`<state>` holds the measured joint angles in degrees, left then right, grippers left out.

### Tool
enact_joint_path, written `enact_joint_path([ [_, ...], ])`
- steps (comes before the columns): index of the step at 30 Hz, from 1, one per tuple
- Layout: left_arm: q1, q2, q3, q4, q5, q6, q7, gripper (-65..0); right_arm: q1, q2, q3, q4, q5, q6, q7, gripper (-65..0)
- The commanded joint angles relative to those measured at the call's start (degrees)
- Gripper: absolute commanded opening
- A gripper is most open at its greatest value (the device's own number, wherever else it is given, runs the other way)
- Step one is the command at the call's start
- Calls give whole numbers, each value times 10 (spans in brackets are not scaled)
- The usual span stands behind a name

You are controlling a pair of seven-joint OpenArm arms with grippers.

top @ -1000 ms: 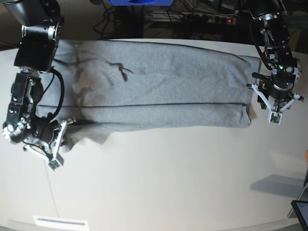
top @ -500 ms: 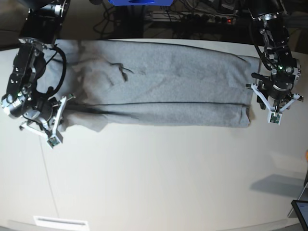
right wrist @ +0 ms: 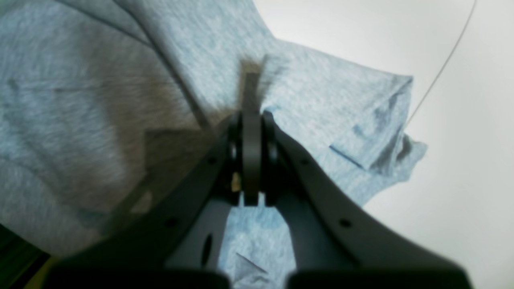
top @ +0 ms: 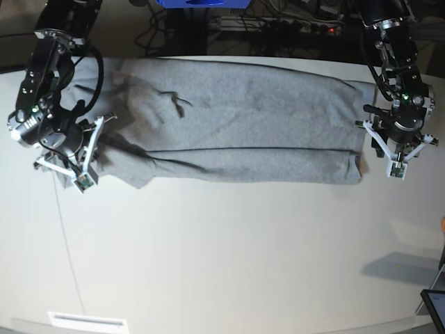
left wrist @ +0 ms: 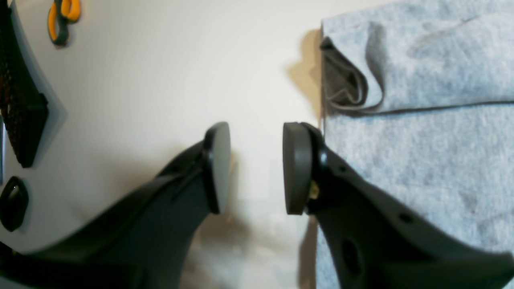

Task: Fold the T-shirt properly
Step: 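Grasp the sleeve with the right gripper and fold it onto the shirt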

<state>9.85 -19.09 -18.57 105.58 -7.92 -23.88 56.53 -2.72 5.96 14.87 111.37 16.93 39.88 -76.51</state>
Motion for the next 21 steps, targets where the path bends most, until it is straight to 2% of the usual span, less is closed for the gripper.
enact_joint_path([
  [1, -6, -10, -3, 7, -1, 5, -9, -430, 4, 2, 1, 11, 4, 1, 7, -650],
  [12, -7, -9, -2, 2, -1, 5, -9, -430, -50, -32, 2, 16, 4, 1, 7, -650],
  [17, -8, -9, -3, -24, -1, 5, -10, -430, -64, -36, 2, 24, 4, 1, 7, -650],
  [21, -7, -9, -3, -38, -1, 5, -33, -430, -75, -36, 2, 25, 4, 1, 7, -650],
])
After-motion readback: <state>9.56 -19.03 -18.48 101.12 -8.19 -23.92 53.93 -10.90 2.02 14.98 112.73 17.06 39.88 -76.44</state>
